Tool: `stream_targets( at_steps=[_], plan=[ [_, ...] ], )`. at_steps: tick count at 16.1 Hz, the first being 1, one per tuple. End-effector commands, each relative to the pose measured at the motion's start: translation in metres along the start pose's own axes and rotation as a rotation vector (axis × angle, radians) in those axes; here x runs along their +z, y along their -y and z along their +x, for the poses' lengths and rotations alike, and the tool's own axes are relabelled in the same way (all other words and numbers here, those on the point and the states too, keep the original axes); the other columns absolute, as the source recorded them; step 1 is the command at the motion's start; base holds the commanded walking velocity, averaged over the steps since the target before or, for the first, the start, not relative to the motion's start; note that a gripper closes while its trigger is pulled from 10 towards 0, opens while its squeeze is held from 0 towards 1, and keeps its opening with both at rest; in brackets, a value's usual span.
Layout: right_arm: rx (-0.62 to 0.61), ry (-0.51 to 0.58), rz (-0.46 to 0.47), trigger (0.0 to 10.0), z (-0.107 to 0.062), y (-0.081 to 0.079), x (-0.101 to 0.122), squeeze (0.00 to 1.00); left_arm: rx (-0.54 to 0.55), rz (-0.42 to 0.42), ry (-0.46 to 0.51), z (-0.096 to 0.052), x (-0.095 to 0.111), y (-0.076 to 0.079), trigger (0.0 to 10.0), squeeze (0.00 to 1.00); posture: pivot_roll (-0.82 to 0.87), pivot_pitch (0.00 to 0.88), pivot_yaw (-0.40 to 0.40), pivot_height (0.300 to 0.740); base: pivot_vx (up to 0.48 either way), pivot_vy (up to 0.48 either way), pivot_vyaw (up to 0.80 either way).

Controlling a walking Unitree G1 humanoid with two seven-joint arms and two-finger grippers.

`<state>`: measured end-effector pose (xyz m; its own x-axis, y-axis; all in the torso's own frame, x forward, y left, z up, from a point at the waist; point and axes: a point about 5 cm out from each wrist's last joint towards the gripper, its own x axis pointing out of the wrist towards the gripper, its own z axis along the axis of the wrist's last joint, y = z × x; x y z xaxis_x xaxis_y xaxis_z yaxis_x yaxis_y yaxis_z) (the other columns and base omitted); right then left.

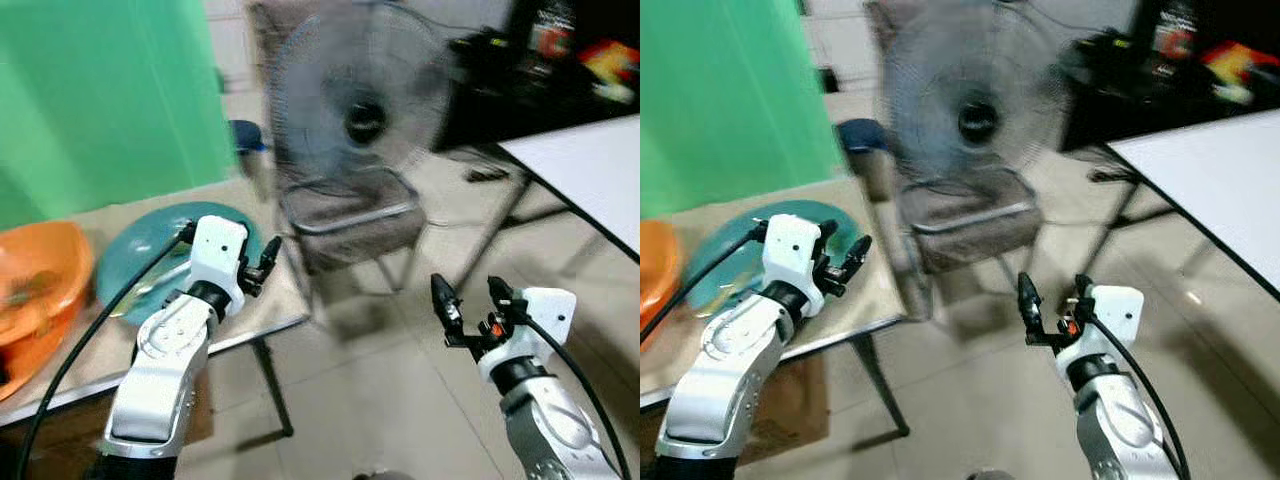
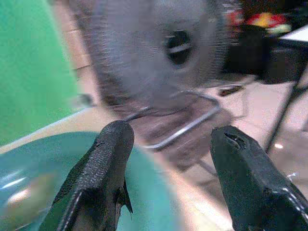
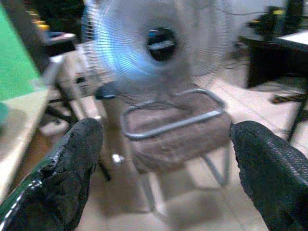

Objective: Setting the table

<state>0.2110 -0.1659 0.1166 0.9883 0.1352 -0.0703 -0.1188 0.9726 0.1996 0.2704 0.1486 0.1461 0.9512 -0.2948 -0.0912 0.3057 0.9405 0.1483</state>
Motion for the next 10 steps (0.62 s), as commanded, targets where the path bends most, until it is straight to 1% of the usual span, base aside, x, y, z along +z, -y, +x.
stream_targets(
  at_steps=[1, 3, 6, 7, 8, 10],
  plan=[
    [0.035, -0.004, 0.007, 10.0, 0.0039, -0.006, 0.0001, 0.0, 0.013, 0.005, -0.01, -0.0027, 0.0002, -0.006, 10.0, 0.0, -0.08, 0.0, 0.012, 0.74, 0.356, 0.0, 0.0],
    [0.061, -0.009, 0.012, 10.0, 0.0061, -0.0087, -0.0004, 0.0, 0.024, 0.014, -0.013, -0.0061, 0.001, -0.0094, 10.0, 0.0, -0.06, 0.0, 0.006, 0.74, 0.358, 0.0, 0.0],
    [0.082, -0.024, -0.012, 10.0, 0.0084, -0.0122, -0.0028, 0.0, 0.032, 0.023, -0.019, -0.0104, 0.0015, -0.0125, 10.0, 0.0, -0.05, 0.0, -0.001, 0.74, 0.358, 0.0, 0.0],
    [0.069, -0.02, 0.035, 10.0, 0.009, -0.0129, -0.0031, 0.0, 0.03, 0.03, -0.022, -0.0109, 0.0016, -0.0134, 10.0, 0.0, -0.04, 0.0, 0.001, 0.74, 0.349, 0.0, 0.0],
    [0.062, -0.015, 0.061, 10.0, 0.0093, -0.0127, -0.0026, 0.0, 0.028, 0.032, -0.023, -0.0111, 0.0019, -0.0139, 10.0, 0.0, -0.04, 0.0, 0.003, 0.74, 0.352, 0.0, 0.0],
    [0.061, -0.014, 0.036, 10.0, 0.0085, -0.0118, -0.0024, 0.0, 0.018, 0.037, -0.027, -0.0112, 0.0025, -0.0133, 10.0, 0.0, -0.04, 0.0, 0.006, 0.74, 0.343, 0.0, 0.0]
  ],
)
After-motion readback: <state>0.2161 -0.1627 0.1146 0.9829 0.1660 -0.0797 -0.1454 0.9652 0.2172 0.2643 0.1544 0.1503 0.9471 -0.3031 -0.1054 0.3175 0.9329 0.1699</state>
